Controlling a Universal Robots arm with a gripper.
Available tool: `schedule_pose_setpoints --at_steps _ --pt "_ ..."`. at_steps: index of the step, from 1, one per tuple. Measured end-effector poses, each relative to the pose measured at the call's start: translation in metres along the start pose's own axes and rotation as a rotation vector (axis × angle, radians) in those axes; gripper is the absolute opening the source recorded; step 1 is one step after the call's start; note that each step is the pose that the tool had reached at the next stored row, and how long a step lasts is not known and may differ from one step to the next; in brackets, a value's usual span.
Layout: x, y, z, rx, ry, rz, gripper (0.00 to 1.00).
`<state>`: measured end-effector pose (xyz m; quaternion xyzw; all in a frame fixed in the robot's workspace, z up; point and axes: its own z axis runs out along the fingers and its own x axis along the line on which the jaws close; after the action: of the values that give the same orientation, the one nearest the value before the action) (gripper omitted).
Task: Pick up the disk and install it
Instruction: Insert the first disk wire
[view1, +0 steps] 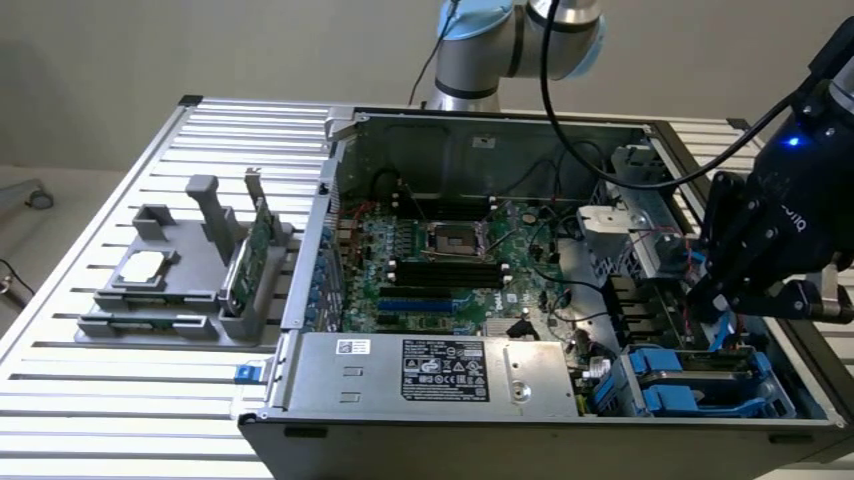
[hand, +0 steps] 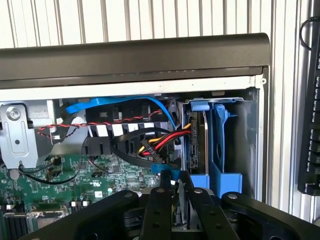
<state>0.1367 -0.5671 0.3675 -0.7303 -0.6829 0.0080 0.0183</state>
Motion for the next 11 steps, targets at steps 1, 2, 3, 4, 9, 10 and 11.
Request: schedule_pose_setpoints --at_steps 1,2,3,4,9,10,11 --pt "0.000 0.0000 0.0000 0.0000 0.0000 0.000 0.16" --pt "0.000 0.0000 0.0001 0.0000 0.0000 0.000 0.16" --pt "-0.001 0.0001 0.0002 0.0000 0.0002 0.000 0.16" --pt "-0.001 0.0001 0.0004 0.0000 0.0000 0.000 0.16" --pt "-0.007 0.0007 0.0041 0.0000 0.0007 0.000 0.16" --pt "-0.009 0.0008 0.0056 0.0001 0.0011 0.000 0.16" --pt "-0.011 0.0010 0.0073 0.0001 0.0015 0.000 0.16"
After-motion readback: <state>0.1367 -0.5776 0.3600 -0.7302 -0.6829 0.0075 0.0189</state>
